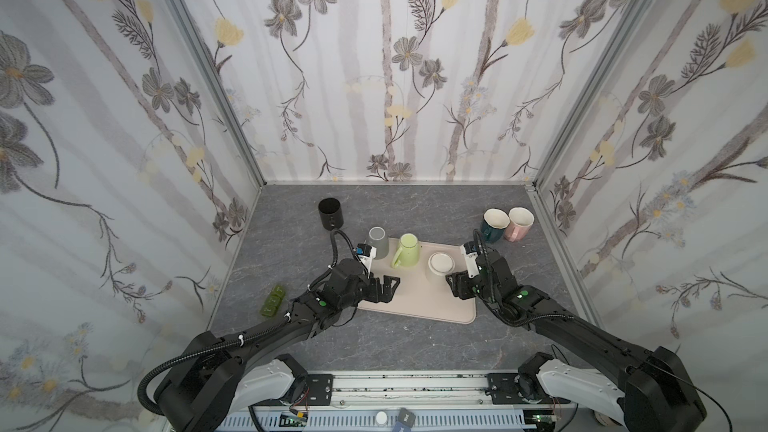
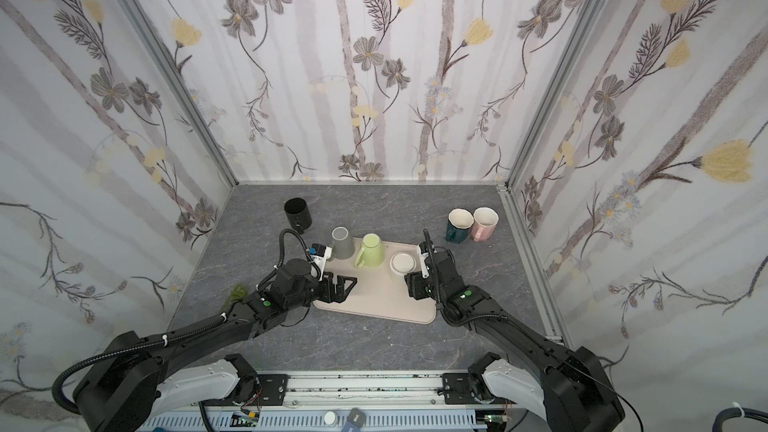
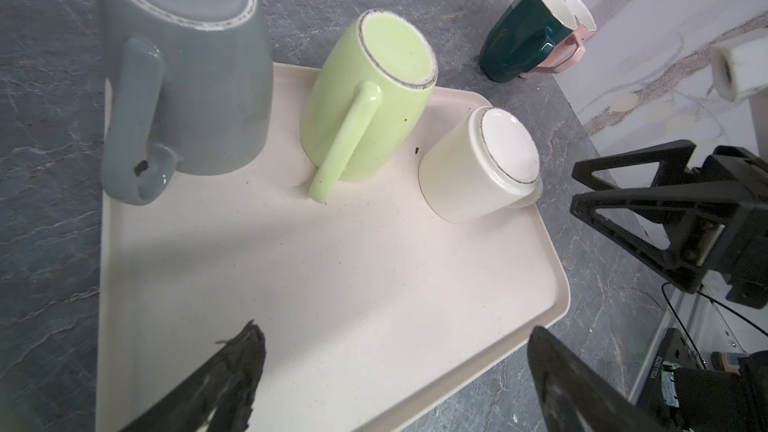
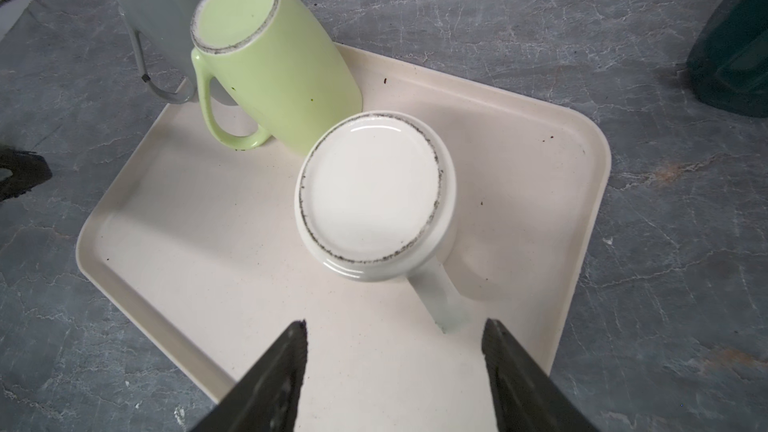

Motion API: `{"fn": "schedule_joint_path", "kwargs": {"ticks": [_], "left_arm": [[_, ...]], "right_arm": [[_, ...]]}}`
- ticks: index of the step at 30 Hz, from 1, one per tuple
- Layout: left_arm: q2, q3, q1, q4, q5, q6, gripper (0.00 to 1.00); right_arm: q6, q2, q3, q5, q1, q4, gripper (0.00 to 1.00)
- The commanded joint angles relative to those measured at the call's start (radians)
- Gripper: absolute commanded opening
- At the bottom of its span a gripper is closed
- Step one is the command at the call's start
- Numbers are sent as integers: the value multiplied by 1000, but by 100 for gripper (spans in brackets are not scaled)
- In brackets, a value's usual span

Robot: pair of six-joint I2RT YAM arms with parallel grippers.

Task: Turn the mug right side up
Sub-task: 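Move the right gripper over the upside-down white mug on the tray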

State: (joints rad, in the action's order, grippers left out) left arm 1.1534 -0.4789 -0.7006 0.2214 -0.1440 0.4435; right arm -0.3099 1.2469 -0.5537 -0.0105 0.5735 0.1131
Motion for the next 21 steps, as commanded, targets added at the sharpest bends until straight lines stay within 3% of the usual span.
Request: {"fn": "schedule_joint_path", "kwargs": {"ticks": [1, 21], "left_arm": [[-6, 4, 0, 52, 32, -18, 100], [-9, 4, 1, 16, 83, 3, 100]], "right_arm": [[11, 17, -7, 12, 1, -71, 67], [-16, 93, 20, 94, 2, -169, 68]]}}
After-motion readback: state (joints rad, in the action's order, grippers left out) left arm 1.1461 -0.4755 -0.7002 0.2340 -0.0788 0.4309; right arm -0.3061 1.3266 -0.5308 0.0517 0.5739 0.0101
